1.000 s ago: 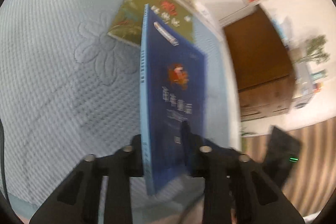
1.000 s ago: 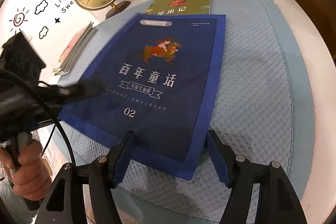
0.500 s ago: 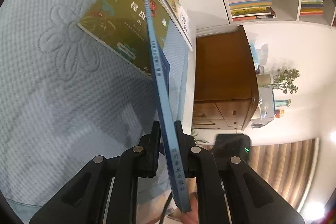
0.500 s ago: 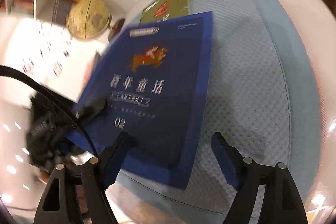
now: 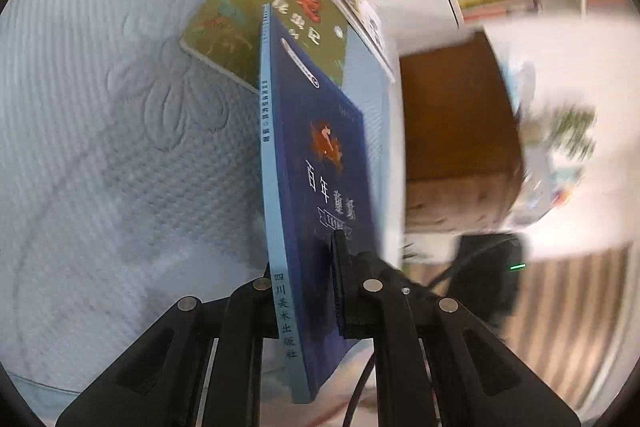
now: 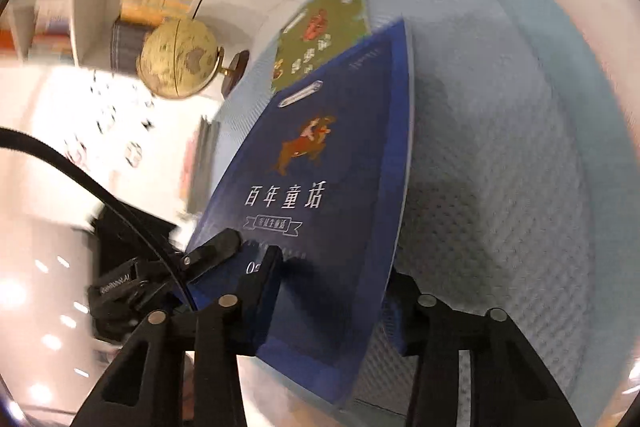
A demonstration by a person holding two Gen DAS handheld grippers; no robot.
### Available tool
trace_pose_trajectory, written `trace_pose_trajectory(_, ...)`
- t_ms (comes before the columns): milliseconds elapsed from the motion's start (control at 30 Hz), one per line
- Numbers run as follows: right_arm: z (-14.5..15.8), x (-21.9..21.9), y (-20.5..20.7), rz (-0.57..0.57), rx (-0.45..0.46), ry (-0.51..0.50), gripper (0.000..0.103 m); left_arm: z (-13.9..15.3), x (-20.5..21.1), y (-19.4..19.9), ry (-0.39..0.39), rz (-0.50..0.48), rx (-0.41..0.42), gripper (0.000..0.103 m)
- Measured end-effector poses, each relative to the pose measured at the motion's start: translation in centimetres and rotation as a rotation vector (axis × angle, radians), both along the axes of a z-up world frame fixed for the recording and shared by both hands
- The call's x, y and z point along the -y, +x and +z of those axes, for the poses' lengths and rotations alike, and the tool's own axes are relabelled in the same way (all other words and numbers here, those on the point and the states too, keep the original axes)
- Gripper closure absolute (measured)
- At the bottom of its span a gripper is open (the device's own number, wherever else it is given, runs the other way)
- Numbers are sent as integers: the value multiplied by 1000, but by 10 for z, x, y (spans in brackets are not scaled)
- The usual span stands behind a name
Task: Organize books
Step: 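Lift the blue book upright with the left gripper, then carry the blue book in the left gripper toward the globe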
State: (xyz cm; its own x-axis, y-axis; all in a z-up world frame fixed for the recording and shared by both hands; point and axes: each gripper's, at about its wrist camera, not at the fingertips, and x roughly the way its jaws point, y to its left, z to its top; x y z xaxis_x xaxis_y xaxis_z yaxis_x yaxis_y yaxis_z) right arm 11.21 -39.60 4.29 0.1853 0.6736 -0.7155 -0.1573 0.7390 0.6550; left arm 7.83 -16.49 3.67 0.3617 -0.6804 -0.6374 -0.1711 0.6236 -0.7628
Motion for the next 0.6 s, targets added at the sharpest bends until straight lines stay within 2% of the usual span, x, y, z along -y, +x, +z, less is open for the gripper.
trace_pose_trajectory(100,18,-25,-13,78,119,-165,59,15,9,-4,126,-43,49,94)
trace_pose_trajectory(167,24,-33,-19,101,161,-209,59,22,10,-7,154,-53,72,94)
trace_pose_trajectory(400,52,-46,-41,122,258,-255,59,45,-7,-13,159,-81,121,94)
trace_pose_trajectory(600,80,-86,-39,140,303,-246,58,71,-42,-14,155,-51,175,94)
